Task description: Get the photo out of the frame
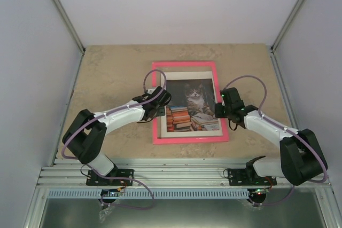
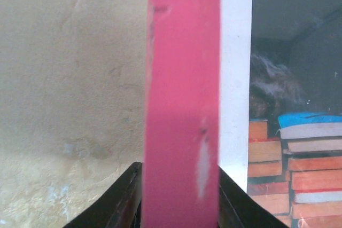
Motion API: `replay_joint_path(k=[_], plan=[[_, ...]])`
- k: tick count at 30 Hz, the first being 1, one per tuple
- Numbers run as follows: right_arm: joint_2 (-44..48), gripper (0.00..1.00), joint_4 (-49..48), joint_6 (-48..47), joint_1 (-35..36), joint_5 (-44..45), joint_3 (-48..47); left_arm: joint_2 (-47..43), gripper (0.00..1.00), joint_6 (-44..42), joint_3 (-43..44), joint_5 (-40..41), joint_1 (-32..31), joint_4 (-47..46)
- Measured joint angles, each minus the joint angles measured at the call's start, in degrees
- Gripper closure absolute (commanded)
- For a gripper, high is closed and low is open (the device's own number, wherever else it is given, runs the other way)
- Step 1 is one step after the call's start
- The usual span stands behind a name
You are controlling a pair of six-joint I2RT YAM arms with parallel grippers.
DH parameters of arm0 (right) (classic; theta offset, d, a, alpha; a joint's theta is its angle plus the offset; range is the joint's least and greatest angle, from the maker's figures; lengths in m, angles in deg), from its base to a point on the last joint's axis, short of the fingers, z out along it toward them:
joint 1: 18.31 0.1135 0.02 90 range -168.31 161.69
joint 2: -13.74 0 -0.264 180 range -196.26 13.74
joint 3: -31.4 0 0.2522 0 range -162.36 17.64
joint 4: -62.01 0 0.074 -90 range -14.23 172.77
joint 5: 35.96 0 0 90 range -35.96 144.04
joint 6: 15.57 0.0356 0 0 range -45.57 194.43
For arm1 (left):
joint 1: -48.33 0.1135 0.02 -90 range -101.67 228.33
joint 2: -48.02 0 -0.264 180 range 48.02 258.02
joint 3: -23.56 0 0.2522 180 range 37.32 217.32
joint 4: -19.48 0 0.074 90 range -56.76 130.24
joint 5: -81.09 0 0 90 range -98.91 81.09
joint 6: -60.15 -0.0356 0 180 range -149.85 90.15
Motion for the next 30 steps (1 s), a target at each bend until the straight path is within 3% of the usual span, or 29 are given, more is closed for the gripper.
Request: replay_joint_path(k=[17,22,25,30], plan=[[-3.2,0.99,0.1,3.3,6.4,-0.3,-5.0,-6.4,1.0,-2.4,0.0,6.5,2.0,8.9],[-4.7,0.77,-1.8,4.2,7.6,-1.6,-6.4,-9.4,1.0,-4.2,0.0,7.4,3.8,10.9],[-6.0,0.58,-3.5,4.5,7.8,-3.5,-7.3,-11.0,1.0,-5.4,0.1,8.3,5.1,12.1],[-6.7,0.39,-7.6,4.0,7.8,-9.2,-8.0,-13.2,1.0,-9.0,0.9,11.1,9.9,15.9]])
